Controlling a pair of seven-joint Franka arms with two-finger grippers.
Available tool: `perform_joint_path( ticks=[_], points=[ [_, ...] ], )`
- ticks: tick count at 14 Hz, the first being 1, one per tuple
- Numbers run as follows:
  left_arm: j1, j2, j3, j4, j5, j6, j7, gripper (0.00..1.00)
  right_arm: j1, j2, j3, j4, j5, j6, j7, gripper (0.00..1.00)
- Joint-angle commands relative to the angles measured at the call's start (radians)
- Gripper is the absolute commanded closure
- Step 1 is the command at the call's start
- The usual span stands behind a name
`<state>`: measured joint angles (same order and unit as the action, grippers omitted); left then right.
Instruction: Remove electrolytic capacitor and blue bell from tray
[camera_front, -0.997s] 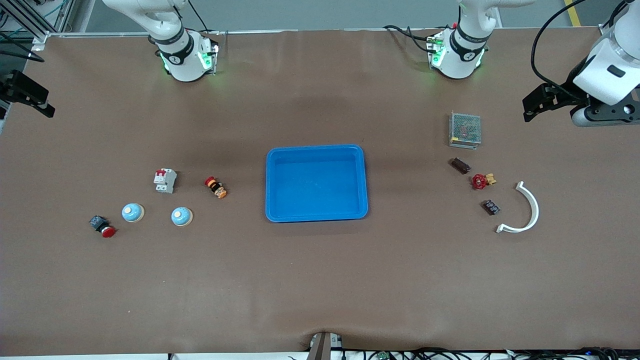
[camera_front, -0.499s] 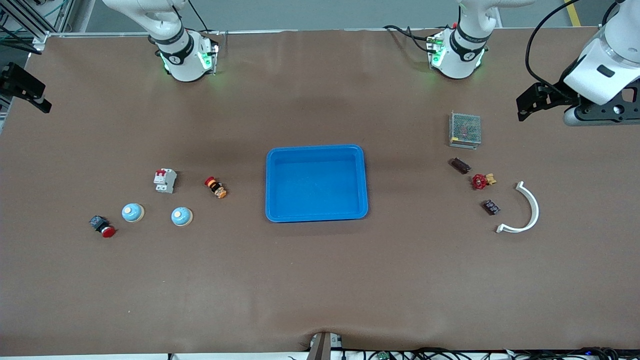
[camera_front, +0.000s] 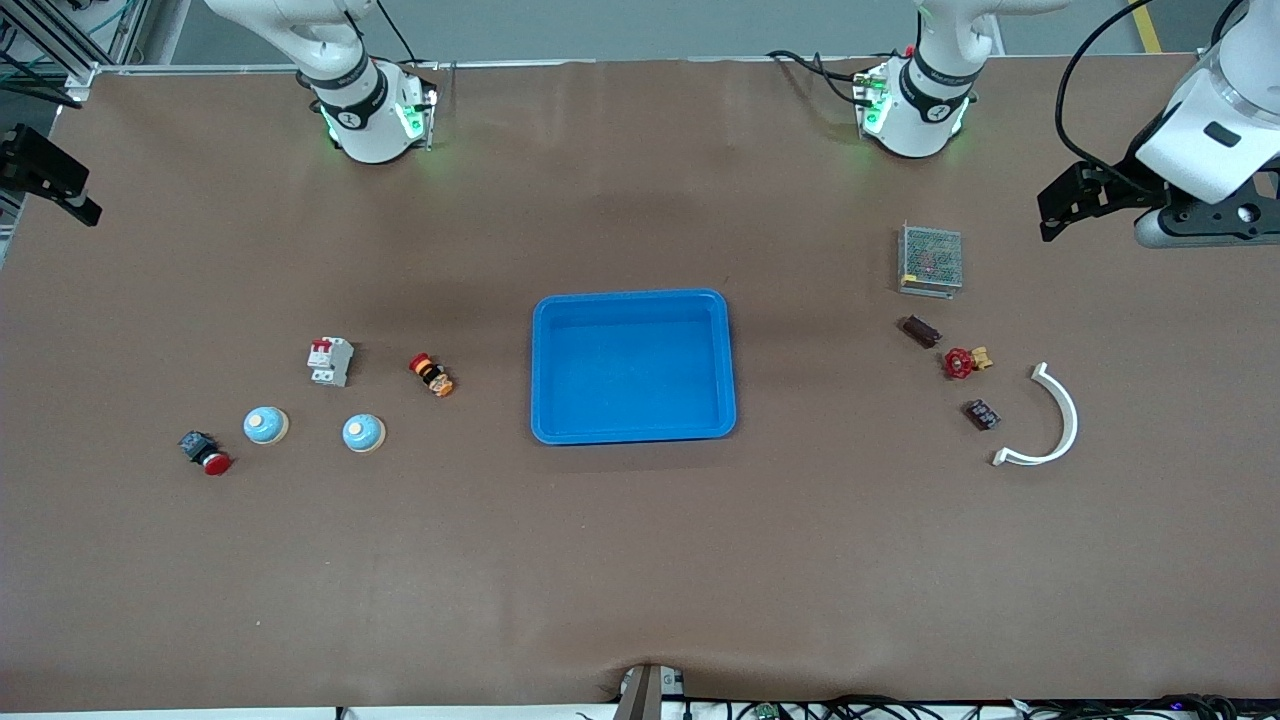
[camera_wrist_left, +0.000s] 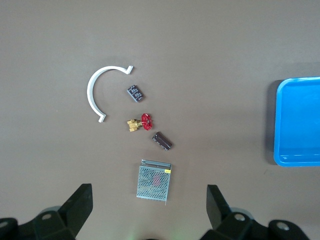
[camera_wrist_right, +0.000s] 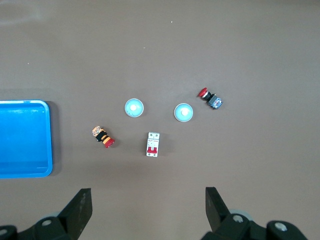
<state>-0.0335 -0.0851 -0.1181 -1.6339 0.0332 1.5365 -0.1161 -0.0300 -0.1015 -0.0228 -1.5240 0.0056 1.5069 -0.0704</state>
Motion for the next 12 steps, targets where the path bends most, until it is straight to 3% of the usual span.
perform_joint_path(
  ticks=[1,12],
  points=[
    [0.006,-0.001,0.003,0.029,0.005,-0.007,0.07,0.0,0.001,-0.006,0.003,0.002,-0.01,0.001,0.015,0.0],
    [0.007,-0.002,0.009,0.045,0.007,-0.009,0.056,0.0,-0.004,-0.006,0.001,0.005,-0.01,0.004,0.015,0.0]
  ],
)
